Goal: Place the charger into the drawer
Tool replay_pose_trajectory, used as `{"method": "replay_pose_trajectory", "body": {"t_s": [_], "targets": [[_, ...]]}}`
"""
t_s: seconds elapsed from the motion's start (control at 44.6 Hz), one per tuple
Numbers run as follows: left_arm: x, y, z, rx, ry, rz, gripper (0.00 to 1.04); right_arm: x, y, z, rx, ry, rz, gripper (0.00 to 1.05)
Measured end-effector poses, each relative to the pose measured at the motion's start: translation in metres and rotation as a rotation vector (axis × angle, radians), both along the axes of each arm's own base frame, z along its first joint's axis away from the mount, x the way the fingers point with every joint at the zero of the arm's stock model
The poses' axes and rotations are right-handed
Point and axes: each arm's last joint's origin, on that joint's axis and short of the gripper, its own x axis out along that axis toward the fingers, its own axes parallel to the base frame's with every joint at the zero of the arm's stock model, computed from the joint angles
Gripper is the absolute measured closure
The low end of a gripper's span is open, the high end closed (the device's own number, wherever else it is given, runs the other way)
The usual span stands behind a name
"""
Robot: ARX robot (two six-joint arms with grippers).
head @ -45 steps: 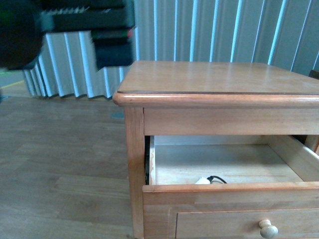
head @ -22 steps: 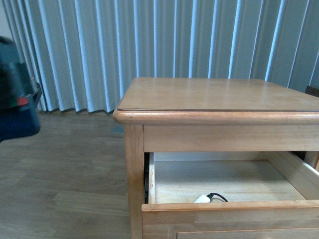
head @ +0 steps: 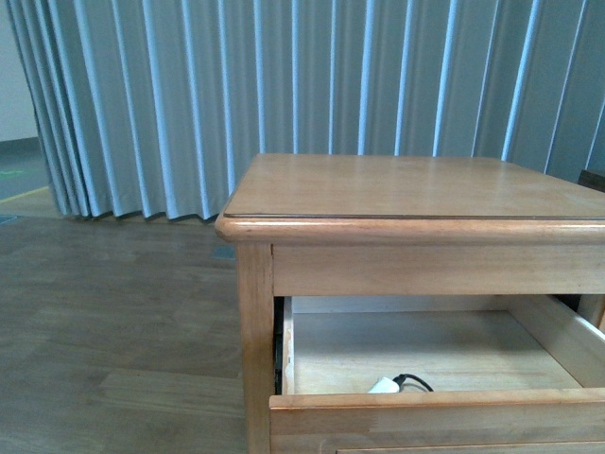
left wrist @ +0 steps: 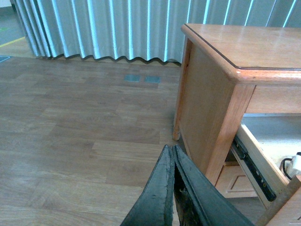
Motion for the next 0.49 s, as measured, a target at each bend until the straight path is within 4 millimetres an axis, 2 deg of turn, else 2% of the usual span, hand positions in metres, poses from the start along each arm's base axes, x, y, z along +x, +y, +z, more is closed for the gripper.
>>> {"method": "replay_pose_trajectory", "body": {"t_s": [0.494], "targets": [[-0.022, 0.023, -0.015, 0.005, -0.005, 0.010, 1.01, 0.000, 0.000, 0.000, 0.000, 0.000, 0.000, 0.08]]}}
